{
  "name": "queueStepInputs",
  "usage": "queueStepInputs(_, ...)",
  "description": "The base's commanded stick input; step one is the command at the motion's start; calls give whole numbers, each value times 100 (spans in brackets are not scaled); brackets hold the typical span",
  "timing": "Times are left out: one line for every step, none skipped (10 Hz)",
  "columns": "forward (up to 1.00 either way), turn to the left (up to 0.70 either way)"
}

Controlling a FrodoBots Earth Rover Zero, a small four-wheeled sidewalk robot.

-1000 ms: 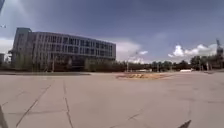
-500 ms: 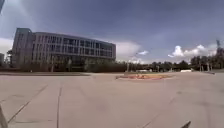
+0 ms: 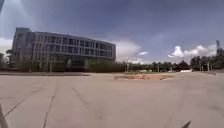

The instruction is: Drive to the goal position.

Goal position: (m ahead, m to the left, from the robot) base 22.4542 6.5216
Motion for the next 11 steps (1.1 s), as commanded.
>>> queueStepInputs(70, 0)
queueStepInputs(70, 0)
queueStepInputs(70, 0)
queueStepInputs(70, 0)
queueStepInputs(70, 0)
queueStepInputs(70, 0)
queueStepInputs(70, 0)
queueStepInputs(70, 0)
queueStepInputs(70, 0)
queueStepInputs(70, 0)
queueStepInputs(70, 0)
